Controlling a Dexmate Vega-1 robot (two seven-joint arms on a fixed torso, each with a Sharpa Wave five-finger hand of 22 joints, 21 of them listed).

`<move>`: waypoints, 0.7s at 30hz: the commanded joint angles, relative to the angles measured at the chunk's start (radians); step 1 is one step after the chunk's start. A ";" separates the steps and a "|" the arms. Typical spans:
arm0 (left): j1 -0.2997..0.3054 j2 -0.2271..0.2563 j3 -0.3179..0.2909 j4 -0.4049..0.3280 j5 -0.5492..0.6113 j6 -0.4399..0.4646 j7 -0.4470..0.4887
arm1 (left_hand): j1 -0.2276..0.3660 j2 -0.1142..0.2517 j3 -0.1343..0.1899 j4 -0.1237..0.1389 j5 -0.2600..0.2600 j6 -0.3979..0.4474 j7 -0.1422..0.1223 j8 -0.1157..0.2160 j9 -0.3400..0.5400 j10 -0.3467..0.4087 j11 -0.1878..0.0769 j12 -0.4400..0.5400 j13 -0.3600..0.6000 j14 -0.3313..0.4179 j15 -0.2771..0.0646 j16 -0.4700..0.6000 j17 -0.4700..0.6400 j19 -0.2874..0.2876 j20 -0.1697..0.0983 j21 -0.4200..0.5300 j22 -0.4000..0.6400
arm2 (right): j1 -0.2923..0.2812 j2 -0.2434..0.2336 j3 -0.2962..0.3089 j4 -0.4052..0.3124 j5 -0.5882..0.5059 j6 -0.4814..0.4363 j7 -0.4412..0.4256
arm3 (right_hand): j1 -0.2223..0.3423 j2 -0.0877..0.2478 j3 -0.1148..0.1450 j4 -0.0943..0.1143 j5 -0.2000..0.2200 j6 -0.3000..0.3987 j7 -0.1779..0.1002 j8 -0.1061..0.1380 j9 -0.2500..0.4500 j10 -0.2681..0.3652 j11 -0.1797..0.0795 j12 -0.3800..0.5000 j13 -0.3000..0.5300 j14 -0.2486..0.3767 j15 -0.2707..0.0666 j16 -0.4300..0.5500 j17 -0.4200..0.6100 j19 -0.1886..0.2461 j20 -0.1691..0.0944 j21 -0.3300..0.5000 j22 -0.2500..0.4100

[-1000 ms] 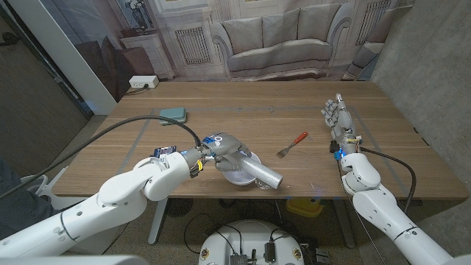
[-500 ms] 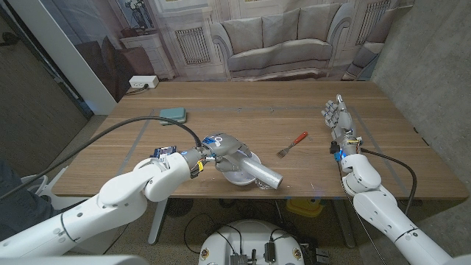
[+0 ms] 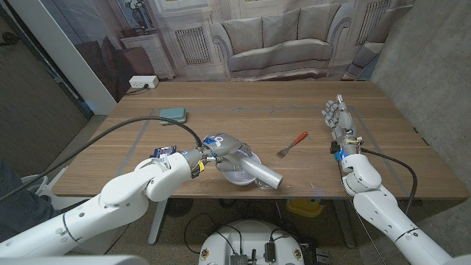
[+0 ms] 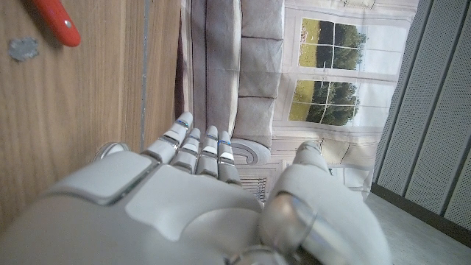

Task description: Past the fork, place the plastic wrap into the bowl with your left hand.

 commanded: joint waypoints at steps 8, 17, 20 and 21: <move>0.001 0.004 -0.007 -0.016 0.010 0.013 -0.012 | -0.014 -0.009 -0.011 0.002 0.008 -0.039 -0.009 -0.005 0.003 -0.043 -0.007 0.001 0.003 -0.036 -0.043 -0.001 -0.002 -0.032 0.016 -0.018 0.002 | 0.005 0.006 0.000 0.011 0.007 0.001 0.004 | 0.006 0.005 0.005 -0.008 -0.003 0.006 -0.001 0.001 0.003 0.010 0.006 -0.001 0.002 0.008 0.005 -0.006 0.002 0.010 0.001 -0.006 0.004; 0.008 0.004 -0.010 -0.020 0.013 0.020 -0.010 | -0.017 -0.011 -0.014 0.002 0.010 -0.045 -0.010 -0.002 0.004 -0.051 -0.009 0.003 0.003 -0.041 -0.043 0.002 -0.002 -0.035 0.017 -0.021 0.002 | 0.006 0.001 0.000 0.005 0.006 -0.004 0.004 | 0.007 0.006 0.005 -0.009 -0.003 0.006 -0.001 0.001 0.003 0.009 0.007 -0.001 0.002 0.009 0.005 -0.006 0.001 0.010 0.002 -0.008 0.005; 0.011 0.004 -0.010 -0.023 0.014 0.023 -0.011 | -0.018 -0.011 -0.015 0.003 0.010 -0.047 -0.010 -0.001 0.004 -0.052 -0.010 0.005 0.003 -0.045 -0.042 0.002 -0.003 -0.038 0.018 -0.022 0.002 | 0.002 0.000 0.002 0.001 0.006 -0.004 0.003 | 0.008 0.006 0.005 -0.009 -0.003 0.005 -0.001 0.001 0.003 0.008 0.006 -0.001 0.002 0.008 0.005 -0.007 0.001 0.010 0.002 -0.008 0.005; 0.011 0.005 -0.010 -0.024 0.014 0.023 -0.012 | -0.019 -0.012 -0.015 0.003 0.011 -0.048 -0.009 -0.001 0.004 -0.054 -0.009 0.004 0.002 -0.048 -0.041 0.001 -0.003 -0.039 0.019 -0.023 0.002 | 0.001 -0.001 0.003 0.000 0.006 -0.003 0.003 | 0.008 0.006 0.005 -0.009 -0.003 0.005 -0.002 0.001 0.003 0.009 0.006 -0.001 0.002 0.008 0.005 -0.006 0.001 0.010 0.003 -0.008 0.005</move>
